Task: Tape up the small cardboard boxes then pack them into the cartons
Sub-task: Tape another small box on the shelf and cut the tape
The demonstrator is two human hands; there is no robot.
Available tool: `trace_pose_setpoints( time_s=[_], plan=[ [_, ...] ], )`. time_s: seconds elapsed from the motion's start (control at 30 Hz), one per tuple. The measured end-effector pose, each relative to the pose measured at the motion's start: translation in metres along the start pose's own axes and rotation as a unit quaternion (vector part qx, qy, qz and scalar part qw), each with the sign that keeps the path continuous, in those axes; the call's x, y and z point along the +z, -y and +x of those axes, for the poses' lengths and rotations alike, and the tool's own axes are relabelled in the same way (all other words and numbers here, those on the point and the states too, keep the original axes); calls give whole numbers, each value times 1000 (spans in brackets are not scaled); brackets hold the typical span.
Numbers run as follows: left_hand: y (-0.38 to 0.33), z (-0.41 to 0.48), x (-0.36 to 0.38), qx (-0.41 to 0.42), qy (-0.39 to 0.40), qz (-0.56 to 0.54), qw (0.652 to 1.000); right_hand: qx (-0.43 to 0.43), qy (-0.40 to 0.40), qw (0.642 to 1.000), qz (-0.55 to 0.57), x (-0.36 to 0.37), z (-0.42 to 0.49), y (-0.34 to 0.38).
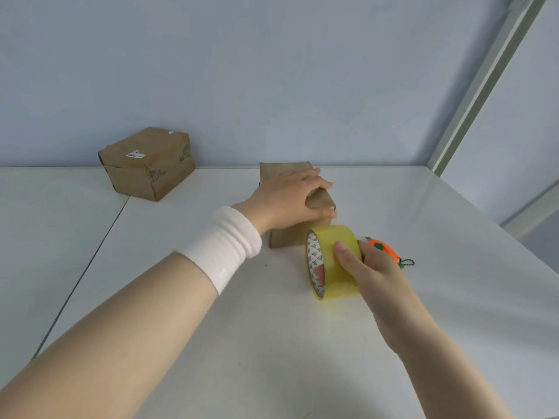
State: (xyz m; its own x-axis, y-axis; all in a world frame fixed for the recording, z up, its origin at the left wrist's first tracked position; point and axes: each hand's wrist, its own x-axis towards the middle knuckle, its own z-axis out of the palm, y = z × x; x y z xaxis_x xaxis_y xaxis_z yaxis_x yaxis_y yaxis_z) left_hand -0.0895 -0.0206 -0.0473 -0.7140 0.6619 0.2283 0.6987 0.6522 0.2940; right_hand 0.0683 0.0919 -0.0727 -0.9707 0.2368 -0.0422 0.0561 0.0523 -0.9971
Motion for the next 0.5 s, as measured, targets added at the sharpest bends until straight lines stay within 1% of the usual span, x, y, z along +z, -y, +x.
trace_pose_setpoints(
  time_s=[0.13, 0.23, 0.27, 0.3, 0.33, 0.37, 0.4, 0.43, 0.47, 0.5],
  plan=[
    [5, 4, 1, 11, 3, -14, 1000, -7, -52, 998, 33, 13, -5, -7],
    [4, 3, 0, 11, -16, -1, 1000, -4, -62, 998, 22, 23, -7, -6],
    [1, 1, -3, 10, -42, 2, 999, 0, -59, 998, 22, 23, -7, -7],
    [-1, -3, -5, 2, -96, -8, 995, 4, -48, 999, 25, 21, -7, -7],
    [-5, -9, -8, -16, -180, -32, 983, 9, -34, 999, 27, 18, -7, -6],
    [-10, -18, -9, -45, -260, -66, 962, 14, -18, 999, 27, 16, -7, -4],
    [-14, -29, -9, -84, -309, -99, 942, 17, 0, 1000, 26, 13, -6, -4],
    [-17, -43, -5, -127, -318, -114, 933, 21, 17, 999, 28, 12, -6, -4],
    [-20, -55, 1, -169, -286, -118, 936, 24, 34, 999, 29, 10, -5, -4],
    [-23, -65, 9, -206, -234, -131, 941, 25, 49, 998, 28, 8, -3, -2]
  ],
)
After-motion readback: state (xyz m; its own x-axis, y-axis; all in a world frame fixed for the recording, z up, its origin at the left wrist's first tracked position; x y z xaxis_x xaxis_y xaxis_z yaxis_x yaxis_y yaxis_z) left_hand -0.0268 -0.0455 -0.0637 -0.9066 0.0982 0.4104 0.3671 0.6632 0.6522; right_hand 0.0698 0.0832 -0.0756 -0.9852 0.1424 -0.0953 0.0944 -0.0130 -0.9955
